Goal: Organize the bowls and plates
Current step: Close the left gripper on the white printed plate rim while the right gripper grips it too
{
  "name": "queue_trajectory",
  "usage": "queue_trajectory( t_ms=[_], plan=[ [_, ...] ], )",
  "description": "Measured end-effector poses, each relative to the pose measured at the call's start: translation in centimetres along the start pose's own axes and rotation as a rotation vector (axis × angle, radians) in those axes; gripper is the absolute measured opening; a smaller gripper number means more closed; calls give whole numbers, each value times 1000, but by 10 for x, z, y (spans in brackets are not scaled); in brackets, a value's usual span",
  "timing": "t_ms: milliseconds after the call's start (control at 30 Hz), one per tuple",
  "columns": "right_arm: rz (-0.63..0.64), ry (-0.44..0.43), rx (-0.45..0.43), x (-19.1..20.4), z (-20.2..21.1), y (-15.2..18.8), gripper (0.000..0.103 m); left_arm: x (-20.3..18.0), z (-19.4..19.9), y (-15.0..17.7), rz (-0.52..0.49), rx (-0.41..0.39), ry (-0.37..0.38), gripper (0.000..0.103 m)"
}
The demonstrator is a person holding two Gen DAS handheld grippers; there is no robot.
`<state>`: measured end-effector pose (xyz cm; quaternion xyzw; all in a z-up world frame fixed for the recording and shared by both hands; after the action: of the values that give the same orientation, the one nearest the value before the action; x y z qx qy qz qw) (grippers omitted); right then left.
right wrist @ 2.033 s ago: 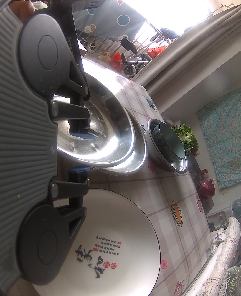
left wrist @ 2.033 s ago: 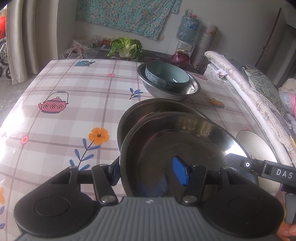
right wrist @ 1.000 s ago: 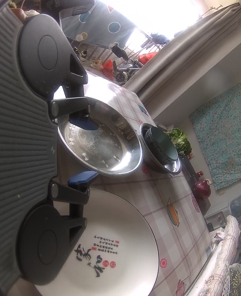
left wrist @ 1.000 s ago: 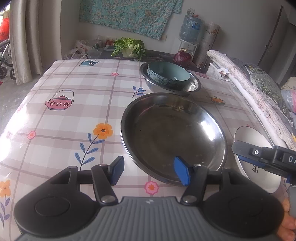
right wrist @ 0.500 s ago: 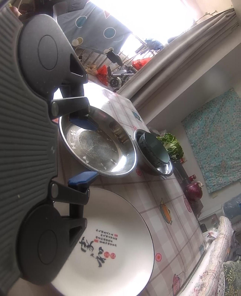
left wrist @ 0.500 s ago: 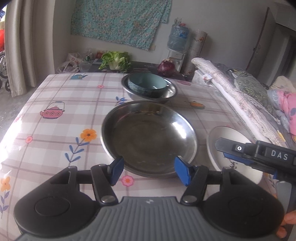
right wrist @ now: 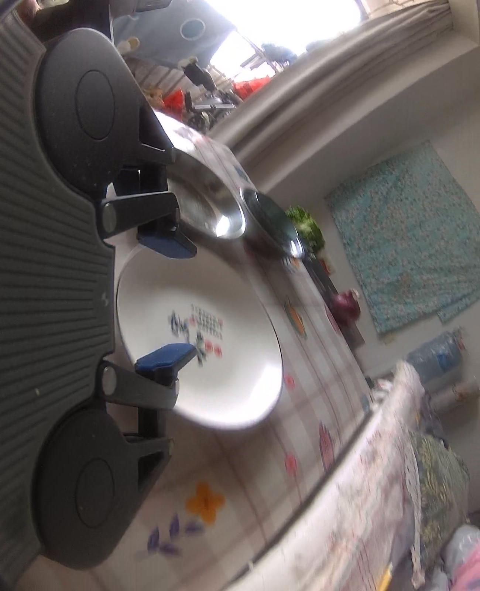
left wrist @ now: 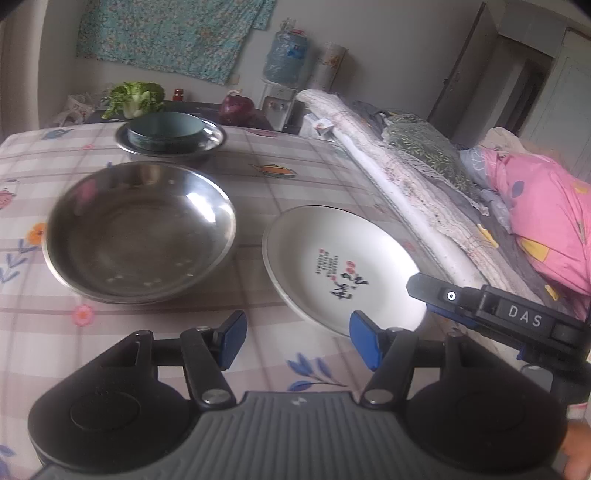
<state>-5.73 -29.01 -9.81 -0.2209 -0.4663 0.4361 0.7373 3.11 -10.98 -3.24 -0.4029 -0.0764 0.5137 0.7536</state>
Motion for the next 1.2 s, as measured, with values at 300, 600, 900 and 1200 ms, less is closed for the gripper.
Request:
queue_trajectory(
  t_ms=[300,600,900,1200],
  plan=[
    [-35,99,-18,-59,2,-8,51,-21,-38,-1,-11,10,-9,62],
    [-30,114,-9,-83,-27,-29,51,-25,-58,-4,-37,6,-67,60],
    [4,106,35,-85,-59,-39,37,-20,-73,-5,-33,35,-96,49],
    [48,99,68,-83,-78,-41,23,-17,-78,-7,-50,26,-123,37]
  ],
)
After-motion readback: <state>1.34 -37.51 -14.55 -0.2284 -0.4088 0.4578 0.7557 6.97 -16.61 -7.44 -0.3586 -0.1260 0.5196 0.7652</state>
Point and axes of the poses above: each gripper's, at about its wrist camera, not at the fingertips, and z roughly against the way its jaws point, x to its left, y to its underside, the point moved 1 cm from there along -z, roughly the way its jaws point, and after that the axes turned 1 degree about z, right-handed, at the moved point
